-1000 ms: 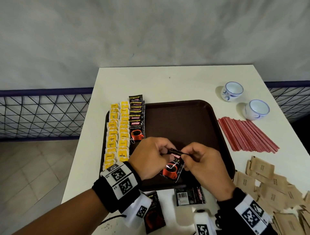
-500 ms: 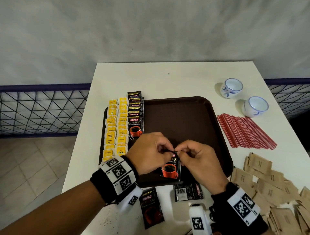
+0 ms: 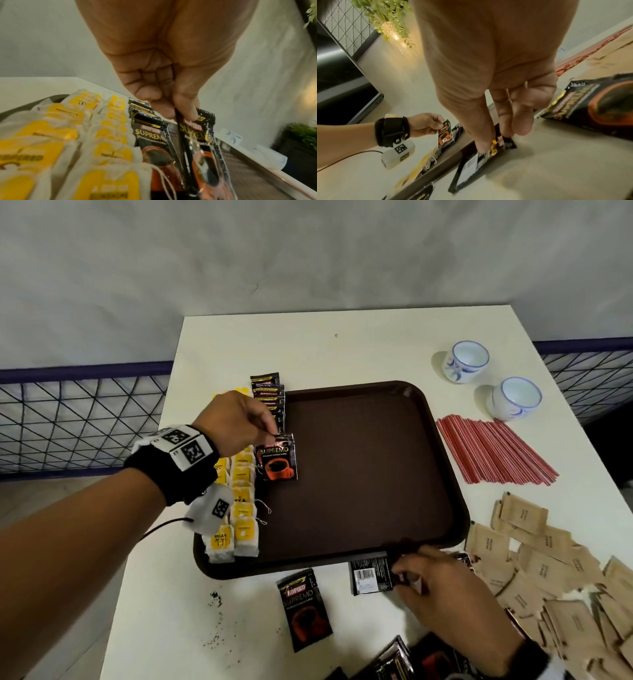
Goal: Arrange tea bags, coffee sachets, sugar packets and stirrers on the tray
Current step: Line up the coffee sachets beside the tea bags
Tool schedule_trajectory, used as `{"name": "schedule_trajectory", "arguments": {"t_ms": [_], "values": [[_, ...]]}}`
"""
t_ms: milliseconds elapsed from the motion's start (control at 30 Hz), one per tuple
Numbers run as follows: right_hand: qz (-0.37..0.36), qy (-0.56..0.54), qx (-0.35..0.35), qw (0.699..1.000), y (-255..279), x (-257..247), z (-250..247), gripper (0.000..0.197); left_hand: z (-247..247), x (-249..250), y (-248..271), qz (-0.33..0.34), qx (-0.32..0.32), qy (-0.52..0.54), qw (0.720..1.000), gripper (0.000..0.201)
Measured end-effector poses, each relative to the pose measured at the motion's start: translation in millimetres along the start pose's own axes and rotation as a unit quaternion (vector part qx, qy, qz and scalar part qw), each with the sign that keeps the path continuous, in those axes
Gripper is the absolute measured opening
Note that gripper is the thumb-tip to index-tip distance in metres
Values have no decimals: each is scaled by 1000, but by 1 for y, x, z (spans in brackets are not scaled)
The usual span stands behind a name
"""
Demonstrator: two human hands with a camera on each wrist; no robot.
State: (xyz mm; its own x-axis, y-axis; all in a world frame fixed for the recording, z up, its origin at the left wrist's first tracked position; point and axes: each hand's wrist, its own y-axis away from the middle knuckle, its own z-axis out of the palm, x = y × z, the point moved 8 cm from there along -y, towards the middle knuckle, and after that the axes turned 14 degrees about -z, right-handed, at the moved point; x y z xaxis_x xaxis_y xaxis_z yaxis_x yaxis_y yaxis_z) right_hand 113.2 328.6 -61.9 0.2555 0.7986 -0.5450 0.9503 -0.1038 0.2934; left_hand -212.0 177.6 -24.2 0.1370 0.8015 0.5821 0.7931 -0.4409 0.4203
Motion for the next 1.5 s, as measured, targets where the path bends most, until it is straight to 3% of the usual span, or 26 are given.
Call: {"name": "schedule_trajectory", "arguments": {"t_ms": [167, 400, 567, 733, 900, 1000, 1100, 1300, 1500], "values": [[2, 36, -50, 998, 2, -3, 13, 44, 4, -4, -6, -9, -11, -30, 999, 15], [8, 50, -51, 997, 4, -1, 20, 29, 1, -11, -12, -7, 20, -65, 998, 12], [8, 60, -78, 995, 1, -6, 24, 38, 4, -13, -15, 3, 33, -89, 995, 12], [-21, 54, -60, 996, -3, -12, 25, 30, 6, -13, -18, 12, 38, -108, 993, 12], [-14, 81, -64, 995, 0, -6, 31, 52, 7, -16, -20, 4, 49, -136, 990, 13], [-32, 95, -61, 993, 0, -9, 30, 48, 7, -17, -20, 2, 52, -146, 988, 13], [-25, 89, -48, 995, 1, -11, 25, 45, 3, -14, -16, 18, 64, -137, 988, 12], [-44, 93, -77, 992, -3, -18, 28, 60, 6, 15, 11, 90, 87, -115, 985, 7], [-61, 116, -30, 991, 2, -14, 31, 53, 55, 39, 51, 164, 13, -126, 978, 8]]}}
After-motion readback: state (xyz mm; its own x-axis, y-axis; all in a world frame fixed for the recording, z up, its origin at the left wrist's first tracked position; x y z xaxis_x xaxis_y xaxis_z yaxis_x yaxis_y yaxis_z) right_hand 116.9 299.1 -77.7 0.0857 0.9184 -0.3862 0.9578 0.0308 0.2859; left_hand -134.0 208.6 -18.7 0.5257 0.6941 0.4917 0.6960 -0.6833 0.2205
